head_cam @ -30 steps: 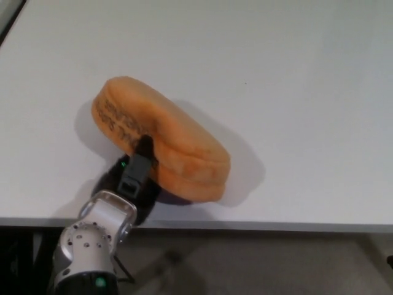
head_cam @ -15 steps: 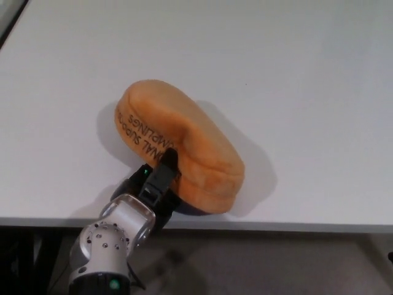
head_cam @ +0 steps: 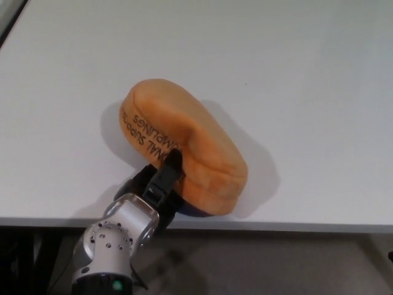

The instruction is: A soft plate is kept in the center of the table close to the robot and the robot uses its left hand to pick up the plate, turns it upside down and places it back on the table

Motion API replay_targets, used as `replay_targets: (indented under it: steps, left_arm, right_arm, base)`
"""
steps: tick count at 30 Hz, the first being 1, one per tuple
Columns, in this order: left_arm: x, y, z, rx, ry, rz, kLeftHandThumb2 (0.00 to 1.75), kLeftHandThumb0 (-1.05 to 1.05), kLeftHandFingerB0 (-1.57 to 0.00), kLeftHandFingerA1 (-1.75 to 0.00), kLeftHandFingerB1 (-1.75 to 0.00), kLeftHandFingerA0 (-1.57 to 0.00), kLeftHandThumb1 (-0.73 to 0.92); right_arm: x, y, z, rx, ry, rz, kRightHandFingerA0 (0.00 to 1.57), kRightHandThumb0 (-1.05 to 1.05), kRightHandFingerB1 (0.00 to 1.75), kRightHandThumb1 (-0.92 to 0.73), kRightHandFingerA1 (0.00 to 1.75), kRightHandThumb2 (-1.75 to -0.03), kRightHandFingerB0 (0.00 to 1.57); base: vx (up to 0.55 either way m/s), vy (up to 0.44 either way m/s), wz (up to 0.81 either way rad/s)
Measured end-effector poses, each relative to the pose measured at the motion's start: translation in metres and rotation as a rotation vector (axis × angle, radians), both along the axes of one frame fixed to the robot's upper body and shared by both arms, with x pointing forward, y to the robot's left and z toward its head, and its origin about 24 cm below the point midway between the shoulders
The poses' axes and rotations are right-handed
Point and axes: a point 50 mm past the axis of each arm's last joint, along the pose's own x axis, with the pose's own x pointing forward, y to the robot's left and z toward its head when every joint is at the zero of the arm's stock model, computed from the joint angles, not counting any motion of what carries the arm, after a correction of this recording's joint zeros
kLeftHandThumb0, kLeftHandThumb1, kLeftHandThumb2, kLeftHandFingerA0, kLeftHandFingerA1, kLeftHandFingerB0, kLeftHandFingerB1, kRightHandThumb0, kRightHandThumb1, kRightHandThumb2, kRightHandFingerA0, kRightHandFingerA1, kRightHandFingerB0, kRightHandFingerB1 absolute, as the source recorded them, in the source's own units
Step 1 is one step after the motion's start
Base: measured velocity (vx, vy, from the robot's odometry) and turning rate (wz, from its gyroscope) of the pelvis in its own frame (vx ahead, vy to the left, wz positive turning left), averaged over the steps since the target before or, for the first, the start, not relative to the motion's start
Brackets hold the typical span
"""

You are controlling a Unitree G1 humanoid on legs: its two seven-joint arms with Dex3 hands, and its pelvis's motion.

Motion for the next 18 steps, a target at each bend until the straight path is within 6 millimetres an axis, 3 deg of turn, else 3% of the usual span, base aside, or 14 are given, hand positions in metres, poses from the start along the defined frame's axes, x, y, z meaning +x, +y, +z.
replay_targets:
  steps: [2,3,4,7,8,10,11,12,13,14,15,16,17,18]
  left_arm:
    - [0.0,-0.001,0.0,-0.005,0.003,-0.011,0.58,-0.23,-0.67,-1.75,-0.98,-0.97,0.63]
    - [-0.001,-0.002,0.0,-0.01,0.005,-0.02,0.58,-0.23,-0.67,-1.75,-0.98,-0.97,0.63]
    - [-0.001,-0.003,0.0,-0.015,0.005,-0.028,0.59,-0.21,-0.62,-1.75,-1.12,-0.97,0.61]
    - [-0.002,-0.008,0.0,-0.045,-0.003,-0.079,0.59,-0.23,-0.56,-1.75,-1.15,-0.98,0.63]
    - [-0.002,-0.009,0.0,-0.05,-0.005,-0.089,0.58,-0.26,-0.39,-1.75,-0.45,-0.97,0.63]
    - [-0.002,-0.011,0.0,-0.052,-0.009,-0.104,0.65,-0.23,-0.2,-1.75,-0.34,-0.99,0.6]
    - [-0.002,-0.011,0.001,-0.05,-0.01,-0.105,0.65,-0.23,-0.2,-1.75,-0.34,-0.99,0.6]
    - [-0.002,-0.011,0.001,-0.048,-0.011,-0.105,0.63,-0.28,-0.31,-1.75,-0.45,-0.95,0.62]
    - [-0.002,-0.01,0.001,-0.042,-0.012,-0.105,0.87,-0.4,-0.71,-1.44,-1.15,-1.26,0.46]
    - [-0.002,-0.01,0.001,-0.039,-0.012,-0.105,0.87,-0.43,-0.84,-1.45,-1.23,-1.26,0.46]
    - [-0.002,-0.008,0.002,-0.021,-0.017,-0.106,0.87,-0.43,-0.84,-1.45,-1.23,-1.26,0.46]
    - [-0.001,-0.006,0.004,-0.004,-0.024,-0.107,0.61,-0.41,-0.62,-1.75,-1.59,-0.93,0.66]
    - [0.0,-0.003,0.005,0.011,-0.031,-0.105,0.62,-0.48,-0.48,-1.7,-1.48,-0.86,0.71]
    - [0.001,0.001,0.007,0.034,-0.041,-0.107,0.62,-0.48,-0.48,-1.7,-1.48,-0.86,0.71]
  right_arm:
    - [0.0,0.0,0.0,0.0,0.0,0.0,0.56,-0.76,0.5,-0.74,0.58,-1.11,0.32]
    - [0.0,0.0,0.0,0.0,0.0,0.0,0.56,-0.76,0.5,-0.74,0.58,-1.11,0.32]
    - [0.0,0.0,0.0,0.0,0.0,0.0,0.57,-0.75,0.5,-0.73,0.59,-1.11,0.33]
    - [0.001,0.0,0.0,-0.002,-0.001,0.0,0.57,-0.76,0.5,-0.73,0.59,-1.11,0.33]
    - [0.001,0.0,0.0,-0.002,-0.002,-0.001,0.56,-0.75,0.5,-0.74,0.59,-1.11,0.31]
    - [0.001,0.0,0.001,-0.003,-0.003,-0.001,0.56,-0.75,0.5,-0.74,0.59,-1.11,0.32]
    - [0.001,0.0,0.001,-0.003,-0.004,-0.001,0.56,-0.75,0.5,-0.74,0.59,-1.11,0.32]
    - [0.001,0.0,0.001,-0.003,-0.005,-0.001,0.63,-0.77,0.35,-0.92,0.44,-0.69,0.38]
    - [0.001,0.0,0.001,-0.004,-0.005,-0.002,0.56,-0.74,0.5,-0.74,0.59,-1.11,0.32]
    - [0.001,0.0,0.001,-0.004,-0.006,-0.002,0.57,-0.75,0.5,-0.74,0.59,-1.11,0.33]
    - [0.002,0.0,0.001,-0.006,-0.008,-0.003,0.57,-0.75,0.5,-0.74,0.59,-1.11,0.33]
    - [0.002,0.0,0.001,-0.006,-0.009,-0.003,0.57,-0.75,0.5,-0.74,0.59,-1.11,0.32]
    - [0.002,0.0,0.001,-0.006,-0.008,-0.004,0.65,-0.79,0.35,-0.92,0.45,-0.69,0.39]
    - [0.002,0.0,0.001,-0.007,-0.008,-0.004,0.65,-0.79,0.35,-0.92,0.45,-0.69,0.39]
  base:
    - [0.0,0.0,0.0]
    - [0.0,0.0,0.0]
    - [0.0,0.0,0.0]
    - [0.0,0.0,0.0]
    - [0.0,0.0,0.0]
    - [0.0,0.0,0.0]
    - [0.0,0.0,0.0]
    - [0.0,0.0,0.0]
    - [0.0,0.0,0.0]
    - [0.0,0.0,0.0]
    - [0.0,0.0,0.0]
    - [0.0,0.0,0.0]
    - [0.0,0.0,0.0]
    - [0.0,0.0,0.0]
